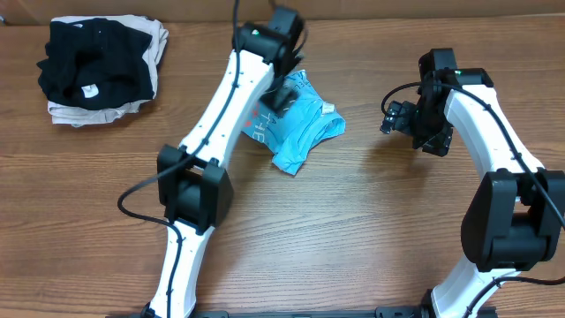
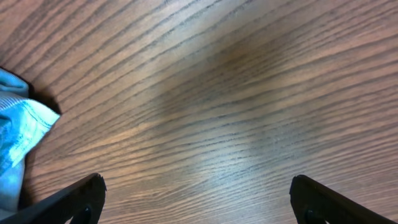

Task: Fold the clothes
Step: 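Grasp the folded blue shirt with the left gripper and lift it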

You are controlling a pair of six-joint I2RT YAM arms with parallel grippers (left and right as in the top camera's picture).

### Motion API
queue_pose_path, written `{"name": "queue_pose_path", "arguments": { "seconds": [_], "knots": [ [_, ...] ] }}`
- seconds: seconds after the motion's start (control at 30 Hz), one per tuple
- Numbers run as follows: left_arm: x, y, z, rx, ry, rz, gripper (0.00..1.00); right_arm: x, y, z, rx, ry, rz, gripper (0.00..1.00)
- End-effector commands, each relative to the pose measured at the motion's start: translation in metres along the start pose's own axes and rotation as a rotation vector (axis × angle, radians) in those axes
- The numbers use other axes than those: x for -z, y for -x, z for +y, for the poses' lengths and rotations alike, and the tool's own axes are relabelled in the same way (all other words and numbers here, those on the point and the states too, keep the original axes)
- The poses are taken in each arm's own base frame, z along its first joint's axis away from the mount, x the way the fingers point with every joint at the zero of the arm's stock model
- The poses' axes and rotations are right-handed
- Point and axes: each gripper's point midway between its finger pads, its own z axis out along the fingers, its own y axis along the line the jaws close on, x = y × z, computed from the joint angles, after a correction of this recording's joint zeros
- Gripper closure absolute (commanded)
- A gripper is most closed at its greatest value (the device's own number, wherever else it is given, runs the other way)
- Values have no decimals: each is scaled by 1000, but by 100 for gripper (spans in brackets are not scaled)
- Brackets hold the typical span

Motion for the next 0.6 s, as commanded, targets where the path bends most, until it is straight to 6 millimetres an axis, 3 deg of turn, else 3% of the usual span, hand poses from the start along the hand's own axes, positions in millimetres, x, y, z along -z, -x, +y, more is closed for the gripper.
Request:
{"name": "queue_pose_path", "arguments": {
  "seconds": [0.0,0.27,0.57],
  "knots": [
    [22,19,-62,-118,-229,-99,0,19,11,4,0,24,-66,0],
    [-20,0,-106,-213,-233,4,0,20,15,-3,-21,23,-69,0],
    [-57,-5,-120,-239,-199,12,0,21,19,-33,-96,5,-49,0]
  ]
}}
